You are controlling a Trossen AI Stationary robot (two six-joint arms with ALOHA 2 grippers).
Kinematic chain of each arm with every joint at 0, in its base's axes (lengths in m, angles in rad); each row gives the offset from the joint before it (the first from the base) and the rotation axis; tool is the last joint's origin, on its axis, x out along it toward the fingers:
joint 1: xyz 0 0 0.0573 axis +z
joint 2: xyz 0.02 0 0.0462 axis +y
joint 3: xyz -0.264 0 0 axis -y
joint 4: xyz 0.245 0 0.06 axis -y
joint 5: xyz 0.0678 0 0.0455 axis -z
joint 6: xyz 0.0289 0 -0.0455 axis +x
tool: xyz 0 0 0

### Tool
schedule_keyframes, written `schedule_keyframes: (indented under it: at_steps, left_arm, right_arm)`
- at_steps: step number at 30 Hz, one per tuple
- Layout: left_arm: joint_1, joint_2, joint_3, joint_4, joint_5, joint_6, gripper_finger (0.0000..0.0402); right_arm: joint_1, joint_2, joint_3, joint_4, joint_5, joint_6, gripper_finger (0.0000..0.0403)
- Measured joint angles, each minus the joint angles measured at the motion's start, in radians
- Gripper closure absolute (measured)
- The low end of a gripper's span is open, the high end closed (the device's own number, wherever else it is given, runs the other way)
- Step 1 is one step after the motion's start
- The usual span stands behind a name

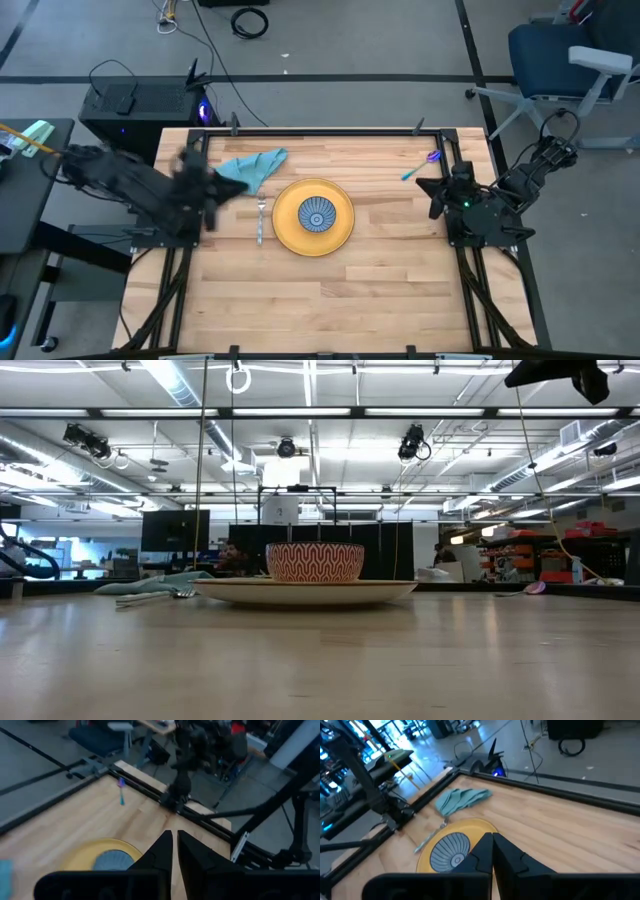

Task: Set table place
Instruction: Put the silver spoon into the blue and red bowl

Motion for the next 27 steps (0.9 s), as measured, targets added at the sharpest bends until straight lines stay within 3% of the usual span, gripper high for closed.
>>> schedule_keyframes:
  at_steps: [8, 14, 18, 22, 25, 27]
  left_arm:
    - [0.022, -0.283, -0.017, -0.158, 0.0, 0.022, 0.0371]
    - [0.022, -0.534, -0.212, -0.137, 0.0, 0.027, 0.0378]
    - [0.022, -0.734, -0.433, -0.006, 0.018, 0.012, 0.0372]
    - [0.021, -0.918, -0.639, 0.185, 0.079, 0.09, 0.0366]
    - [0.021, -1.035, -0.744, 0.29, 0.128, 0.158, 0.0366]
    - [0.02, -1.05, -0.785, 0.342, 0.146, 0.194, 0.037]
  right_arm:
    - [0.0, 0.001, 0.0, 0.006, 0.01, 0.001, 0.0391]
    - [0.0, 0.007, 0.0, 0.07, 0.015, 0.034, 0.0391]
    - [0.0, 0.023, 0.0, 0.152, 0.015, -0.004, 0.0391]
    - [-0.015, 0.048, 0.0, 0.285, -0.007, -0.101, 0.0391]
    - [-0.094, 0.052, 0.0, 0.445, -0.072, -0.268, 0.0391]
    - [-0.18, 0.051, 0.0, 0.573, -0.165, -0.396, 0.0391]
